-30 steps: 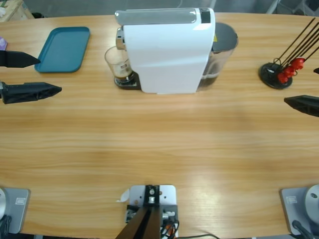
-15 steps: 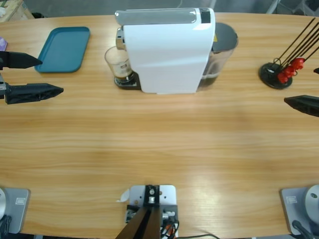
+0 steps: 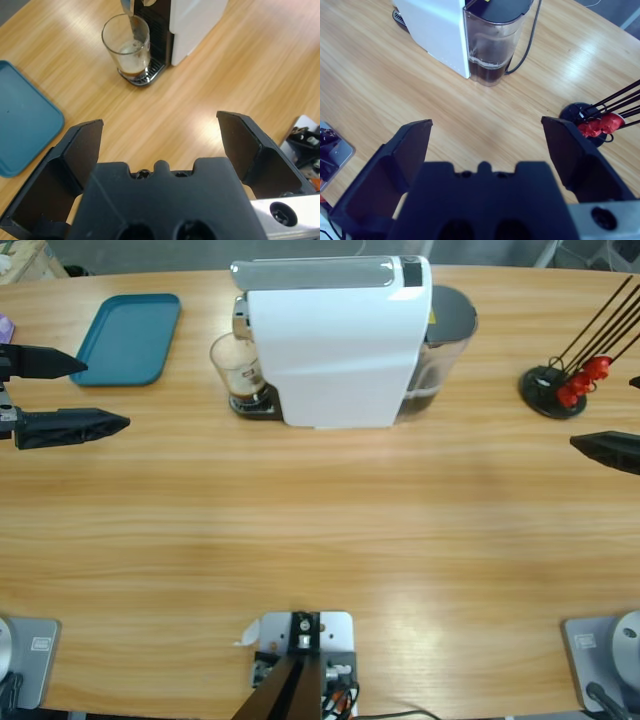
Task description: Pour coffee
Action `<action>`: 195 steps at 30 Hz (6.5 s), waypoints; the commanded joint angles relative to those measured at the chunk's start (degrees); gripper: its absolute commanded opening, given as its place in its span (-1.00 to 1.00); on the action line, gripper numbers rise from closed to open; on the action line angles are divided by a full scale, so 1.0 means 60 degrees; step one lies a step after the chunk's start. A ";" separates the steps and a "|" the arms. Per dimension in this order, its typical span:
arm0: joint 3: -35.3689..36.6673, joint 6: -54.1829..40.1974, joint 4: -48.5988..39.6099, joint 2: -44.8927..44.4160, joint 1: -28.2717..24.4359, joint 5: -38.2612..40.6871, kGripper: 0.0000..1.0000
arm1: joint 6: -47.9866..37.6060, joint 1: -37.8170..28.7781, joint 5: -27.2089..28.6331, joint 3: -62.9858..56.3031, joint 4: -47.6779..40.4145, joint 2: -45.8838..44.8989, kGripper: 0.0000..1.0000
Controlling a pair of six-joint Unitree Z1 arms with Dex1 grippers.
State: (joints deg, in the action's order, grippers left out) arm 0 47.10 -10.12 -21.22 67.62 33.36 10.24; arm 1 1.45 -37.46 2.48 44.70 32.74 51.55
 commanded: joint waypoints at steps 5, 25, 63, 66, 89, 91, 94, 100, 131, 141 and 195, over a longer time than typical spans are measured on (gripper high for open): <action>-0.0071 -0.0370 0.1533 0.1711 -0.0154 -0.0055 1.00 | 0.0095 -0.0100 -0.0178 -0.0258 0.0007 -0.0011 0.97; -0.1568 -0.2691 0.5605 0.3938 -0.0887 0.1545 0.98 | 0.0095 -0.0100 -0.0287 -0.0111 0.0019 0.0569 0.97; -0.1604 -0.2225 0.9557 0.7140 -0.1610 0.4229 0.92 | 0.0168 -0.0100 -0.0512 -0.0111 -0.0124 0.1018 0.97; -0.1595 -0.2225 0.9581 0.7137 -0.1619 0.4202 0.92 | 0.0168 -0.0100 -0.0515 -0.0114 -0.0124 0.1018 0.98; -0.1680 -0.2078 0.9924 0.7403 -0.1663 0.3915 -0.02 | 0.0197 -0.0100 -0.0574 -0.0097 -0.0124 0.1079 0.97; -0.1744 -0.2078 0.9929 0.7359 -0.1663 0.3871 -0.24 | 0.0197 -0.0100 -0.0574 -0.0097 -0.0124 0.1079 0.97; -0.1935 -0.2014 0.9970 0.7078 -0.1733 0.3487 -0.24 | 0.0197 -0.0100 -0.0574 -0.0097 -0.0124 0.1076 0.97; -0.2172 -0.1759 1.0050 0.6240 -0.2047 0.3274 -0.90 | 0.0197 -0.0097 -0.0685 -0.0214 -0.0353 0.1091 0.97; -0.0581 0.1217 0.8998 0.6530 -0.4552 -0.1824 -0.95 | 0.0182 -0.0100 -0.0603 -0.0410 -0.0637 0.1158 0.96; -0.0194 0.1291 0.8951 0.7280 -0.4593 -0.1883 -0.94 | 0.0182 -0.0097 -0.0633 -0.0448 -0.0666 0.1223 0.96; -0.1106 0.1525 0.0232 -0.2306 -0.3629 0.1539 0.99 | 0.0124 -0.0100 0.0586 0.0401 0.0382 0.1173 1.00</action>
State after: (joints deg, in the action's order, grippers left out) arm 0 41.65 -1.96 -14.54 68.13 9.47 3.14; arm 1 1.97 -37.48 2.50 44.55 30.80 56.34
